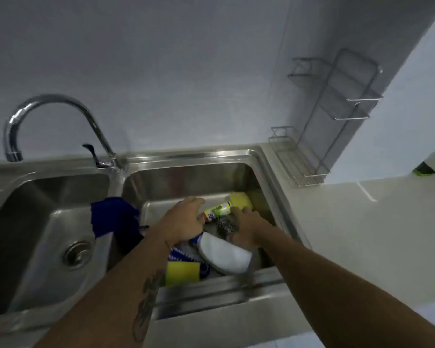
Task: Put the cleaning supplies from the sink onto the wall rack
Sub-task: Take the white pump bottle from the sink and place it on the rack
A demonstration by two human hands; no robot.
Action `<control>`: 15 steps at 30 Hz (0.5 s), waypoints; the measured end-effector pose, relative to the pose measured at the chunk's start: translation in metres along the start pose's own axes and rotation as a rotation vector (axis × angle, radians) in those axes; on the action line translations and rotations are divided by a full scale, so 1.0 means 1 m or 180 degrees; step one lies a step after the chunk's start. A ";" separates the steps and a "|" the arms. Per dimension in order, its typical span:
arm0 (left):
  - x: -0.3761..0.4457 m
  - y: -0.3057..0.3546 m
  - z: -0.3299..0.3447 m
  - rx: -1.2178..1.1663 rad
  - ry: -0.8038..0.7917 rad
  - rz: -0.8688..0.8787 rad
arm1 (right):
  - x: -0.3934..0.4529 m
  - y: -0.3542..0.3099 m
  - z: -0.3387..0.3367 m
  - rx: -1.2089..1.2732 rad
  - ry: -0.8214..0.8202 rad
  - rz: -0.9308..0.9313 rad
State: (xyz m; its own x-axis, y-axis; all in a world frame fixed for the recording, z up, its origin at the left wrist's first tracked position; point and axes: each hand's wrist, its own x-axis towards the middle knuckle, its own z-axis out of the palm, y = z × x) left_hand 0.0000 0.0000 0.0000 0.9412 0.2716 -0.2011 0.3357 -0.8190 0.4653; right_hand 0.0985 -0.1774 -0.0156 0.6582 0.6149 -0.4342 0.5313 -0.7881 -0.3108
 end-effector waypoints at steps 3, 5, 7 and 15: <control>0.028 -0.026 0.042 0.0542 -0.0115 0.0237 | 0.023 0.011 0.036 -0.0009 -0.0304 0.0188; 0.040 -0.040 0.071 0.0348 -0.0470 0.0254 | 0.035 0.022 0.062 0.0111 -0.0443 0.0283; 0.052 -0.054 0.096 0.0268 -0.0601 0.0414 | 0.049 0.031 0.084 0.0166 -0.0462 0.0315; 0.078 -0.086 0.147 0.0681 -0.1157 0.0820 | 0.075 0.037 0.128 -0.0420 -0.0763 0.0409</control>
State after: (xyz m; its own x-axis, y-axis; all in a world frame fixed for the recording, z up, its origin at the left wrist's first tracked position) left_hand 0.0389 0.0175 -0.1822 0.9055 -0.1161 -0.4082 0.0427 -0.9321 0.3598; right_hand 0.0990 -0.1636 -0.1682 0.5883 0.4744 -0.6549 0.5268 -0.8392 -0.1347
